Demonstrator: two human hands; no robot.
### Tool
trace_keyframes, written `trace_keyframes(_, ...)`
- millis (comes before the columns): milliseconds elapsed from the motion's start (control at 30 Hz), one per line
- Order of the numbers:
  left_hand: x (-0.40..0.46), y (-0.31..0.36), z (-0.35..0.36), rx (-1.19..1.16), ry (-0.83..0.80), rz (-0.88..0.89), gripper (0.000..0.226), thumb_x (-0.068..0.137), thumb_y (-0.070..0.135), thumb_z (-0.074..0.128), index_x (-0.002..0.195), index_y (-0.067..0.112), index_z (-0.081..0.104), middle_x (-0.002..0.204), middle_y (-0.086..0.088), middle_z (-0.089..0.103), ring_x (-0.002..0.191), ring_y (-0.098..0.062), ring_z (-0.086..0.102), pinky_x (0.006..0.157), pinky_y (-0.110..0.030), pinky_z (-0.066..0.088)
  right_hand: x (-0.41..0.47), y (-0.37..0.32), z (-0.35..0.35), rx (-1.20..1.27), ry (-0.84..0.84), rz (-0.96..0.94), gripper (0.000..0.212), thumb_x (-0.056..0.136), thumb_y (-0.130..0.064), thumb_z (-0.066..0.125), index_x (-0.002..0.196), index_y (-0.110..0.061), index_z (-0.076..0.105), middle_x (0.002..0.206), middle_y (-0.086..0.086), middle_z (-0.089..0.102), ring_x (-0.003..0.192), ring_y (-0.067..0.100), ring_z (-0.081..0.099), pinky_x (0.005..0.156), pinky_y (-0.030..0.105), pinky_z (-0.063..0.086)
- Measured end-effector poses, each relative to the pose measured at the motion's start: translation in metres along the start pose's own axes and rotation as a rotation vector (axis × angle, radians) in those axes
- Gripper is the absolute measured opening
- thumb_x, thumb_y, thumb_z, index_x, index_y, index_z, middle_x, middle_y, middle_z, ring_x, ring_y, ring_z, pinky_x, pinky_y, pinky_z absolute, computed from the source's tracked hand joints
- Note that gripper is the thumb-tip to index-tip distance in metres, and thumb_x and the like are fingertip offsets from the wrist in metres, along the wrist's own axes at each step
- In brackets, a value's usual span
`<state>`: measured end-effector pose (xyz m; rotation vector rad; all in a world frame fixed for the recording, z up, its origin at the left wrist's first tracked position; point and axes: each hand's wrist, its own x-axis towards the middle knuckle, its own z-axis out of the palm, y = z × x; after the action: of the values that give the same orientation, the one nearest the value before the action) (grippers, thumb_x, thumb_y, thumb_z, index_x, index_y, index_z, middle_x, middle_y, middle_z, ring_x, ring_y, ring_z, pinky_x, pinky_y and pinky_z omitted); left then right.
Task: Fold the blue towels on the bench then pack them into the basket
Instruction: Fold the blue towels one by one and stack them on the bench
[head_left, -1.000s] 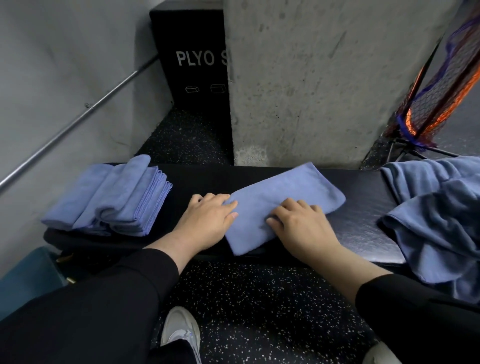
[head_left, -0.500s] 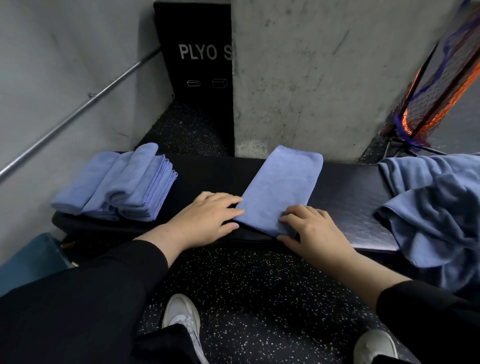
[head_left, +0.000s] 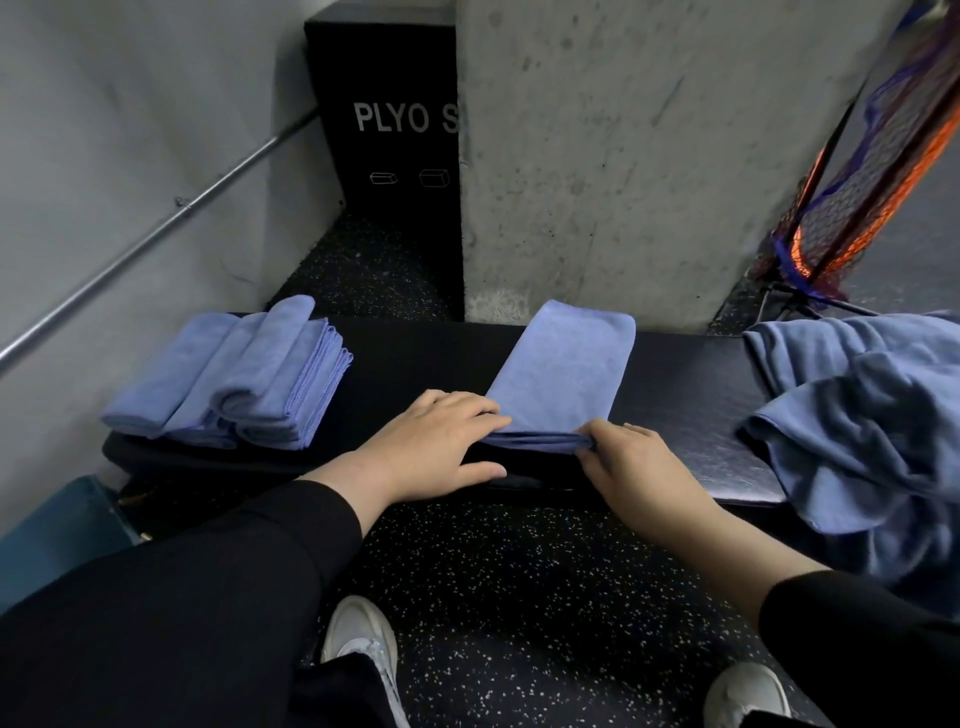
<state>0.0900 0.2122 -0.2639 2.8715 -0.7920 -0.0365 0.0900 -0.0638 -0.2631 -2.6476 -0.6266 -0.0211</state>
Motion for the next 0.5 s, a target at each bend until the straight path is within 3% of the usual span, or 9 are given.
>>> trace_keyframes(67, 0.004, 0.004, -0.001, -0.030, 0.001, -0.027, 0.058, 0.097, 0.059, 0.053, 0.147, 0.030, 0.046, 0.148, 0.017, 0.041, 0.142, -0.005, 0.029, 0.121, -0.032, 0.018, 0.002, -0.001, -0.013, 0.140, -0.054, 0.094, 0.007, 0.103, -0.031, 0.049, 0.099, -0.027, 0.053, 0.076, -0.007, 0.061, 0.077, 0.019, 0.057, 0.071, 0.035, 0.042)
trace_keyframes(133, 0.008, 0.009, -0.002, -0.099, 0.044, -0.055, 0.034, 0.098, 0.046, 0.058, 0.128, 0.029, 0.060, 0.133, 0.017, 0.054, 0.132, -0.005, 0.041, 0.116, -0.034, 0.027, 0.001, 0.000, -0.023, 0.227, -0.075, 0.136, 0.012, 0.102, -0.034, 0.048, 0.093, -0.028, 0.051, 0.078, -0.004, 0.064, 0.073, 0.016, 0.059, 0.070, 0.039, 0.048)
trace_keyframes(200, 0.011, 0.015, -0.008, -0.248, 0.068, -0.124, 0.010, 0.100, 0.038, 0.057, 0.099, 0.031, 0.063, 0.103, 0.014, 0.062, 0.105, -0.007, 0.055, 0.099, -0.037, 0.042, 0.000, 0.005, -0.029, 0.293, -0.052, 0.162, 0.015, 0.102, -0.036, 0.049, 0.090, -0.026, 0.053, 0.073, -0.004, 0.064, 0.066, 0.014, 0.056, 0.066, 0.037, 0.047)
trace_keyframes(300, 0.011, 0.028, -0.018, -0.537, 0.035, -0.271, 0.015, 0.100, 0.039, 0.057, 0.089, 0.030, 0.063, 0.082, 0.007, 0.065, 0.076, -0.009, 0.059, 0.076, -0.040, 0.050, -0.005, 0.010, -0.040, 0.417, -0.056, 0.163, 0.011, 0.097, -0.040, 0.058, 0.095, -0.030, 0.056, 0.073, -0.013, 0.066, 0.062, 0.003, 0.055, 0.061, 0.026, 0.045)
trace_keyframes(400, 0.010, 0.040, -0.023, -0.667, 0.054, -0.287, 0.015, 0.098, 0.038, 0.059, 0.085, 0.034, 0.064, 0.076, 0.013, 0.065, 0.070, -0.005, 0.057, 0.071, -0.036, 0.049, -0.014, 0.014, -0.043, 0.399, -0.164, 0.121, 0.021, 0.088, -0.041, 0.073, 0.102, -0.040, 0.057, 0.089, -0.021, 0.069, 0.081, -0.002, 0.063, 0.075, 0.022, 0.049)
trace_keyframes(500, 0.009, 0.047, -0.028, -0.794, 0.033, -0.306, 0.017, 0.096, 0.041, 0.060, 0.095, 0.027, 0.070, 0.091, 0.005, 0.074, 0.087, -0.014, 0.069, 0.083, -0.041, 0.054, -0.017, 0.016, -0.043, 0.382, -0.154, 0.132, 0.012, 0.092, -0.039, 0.068, 0.086, -0.038, 0.058, 0.073, -0.016, 0.063, 0.068, 0.006, 0.054, 0.065, 0.030, 0.045)
